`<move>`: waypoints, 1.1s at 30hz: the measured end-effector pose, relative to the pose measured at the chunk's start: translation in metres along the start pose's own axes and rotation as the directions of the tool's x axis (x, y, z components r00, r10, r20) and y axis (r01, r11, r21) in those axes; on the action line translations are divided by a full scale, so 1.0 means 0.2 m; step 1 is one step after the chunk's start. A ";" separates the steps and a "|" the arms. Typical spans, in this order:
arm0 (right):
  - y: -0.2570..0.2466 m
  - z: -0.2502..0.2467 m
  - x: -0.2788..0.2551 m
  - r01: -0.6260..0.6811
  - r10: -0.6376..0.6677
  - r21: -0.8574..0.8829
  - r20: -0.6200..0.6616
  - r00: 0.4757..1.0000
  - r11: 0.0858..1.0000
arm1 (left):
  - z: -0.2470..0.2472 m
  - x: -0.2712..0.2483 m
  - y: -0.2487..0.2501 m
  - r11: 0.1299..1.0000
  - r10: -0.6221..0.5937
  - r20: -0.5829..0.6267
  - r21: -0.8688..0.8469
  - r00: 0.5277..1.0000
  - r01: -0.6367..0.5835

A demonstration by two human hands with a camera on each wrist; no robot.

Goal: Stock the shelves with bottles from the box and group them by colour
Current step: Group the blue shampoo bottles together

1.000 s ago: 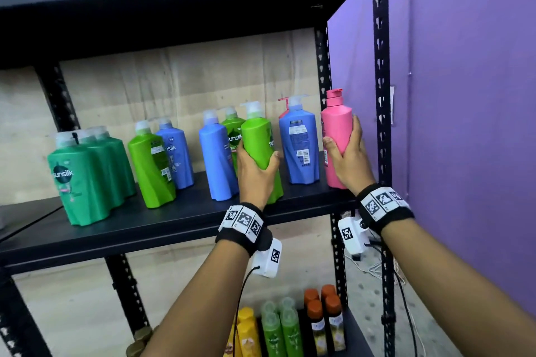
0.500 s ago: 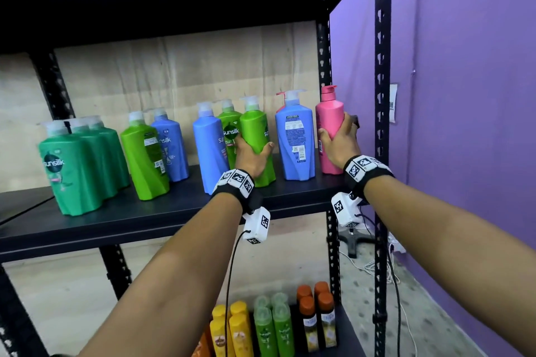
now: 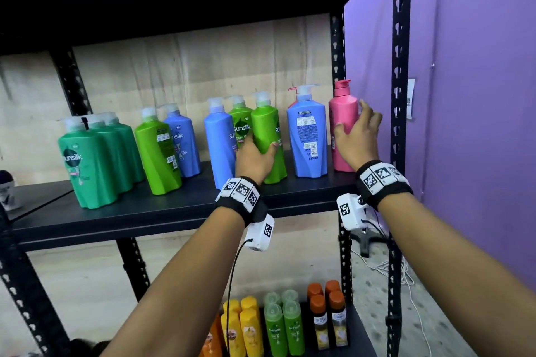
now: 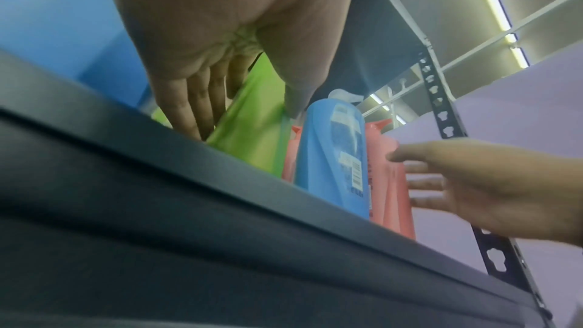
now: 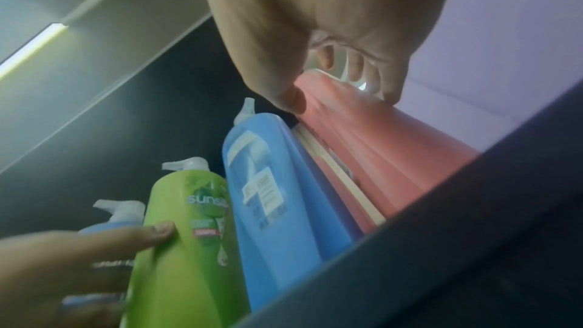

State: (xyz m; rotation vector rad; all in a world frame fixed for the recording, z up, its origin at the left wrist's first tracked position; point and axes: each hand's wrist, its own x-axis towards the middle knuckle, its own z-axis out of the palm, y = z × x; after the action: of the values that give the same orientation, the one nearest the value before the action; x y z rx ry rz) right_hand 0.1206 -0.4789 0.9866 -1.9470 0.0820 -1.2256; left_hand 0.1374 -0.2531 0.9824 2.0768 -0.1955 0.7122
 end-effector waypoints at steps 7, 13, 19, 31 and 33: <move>-0.12 0.03 -0.03 0.279 -0.276 -0.093 0.043 0.960 0.956 | -0.23 -0.07 -0.04 0.975 0.082 -0.240 0.222 0.967 -0.027; -0.23 0.10 0.00 0.273 -0.263 -0.091 0.114 0.958 0.958 | -0.34 -0.05 -0.10 0.938 0.178 -0.328 0.342 0.928 -0.059; -0.23 0.18 0.03 0.157 -0.124 -0.110 0.262 0.957 0.981 | -0.30 -0.04 -0.15 0.993 0.079 -0.213 0.100 0.974 -0.058; -0.23 0.18 -0.04 0.227 -0.219 -0.127 0.073 0.973 0.966 | -0.33 -0.10 -0.16 0.990 0.078 -0.192 0.132 0.978 -0.053; -0.23 0.18 -0.06 0.207 -0.204 -0.072 0.053 0.978 0.976 | -0.33 -0.11 -0.15 0.990 0.048 -0.202 0.139 0.978 -0.020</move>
State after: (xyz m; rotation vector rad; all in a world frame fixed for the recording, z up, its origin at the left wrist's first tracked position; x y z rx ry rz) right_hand 0.1271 -0.4214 1.0007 -2.0903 -0.0997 -1.3278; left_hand 0.1046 -0.1847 0.9773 2.1152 -0.0679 0.9777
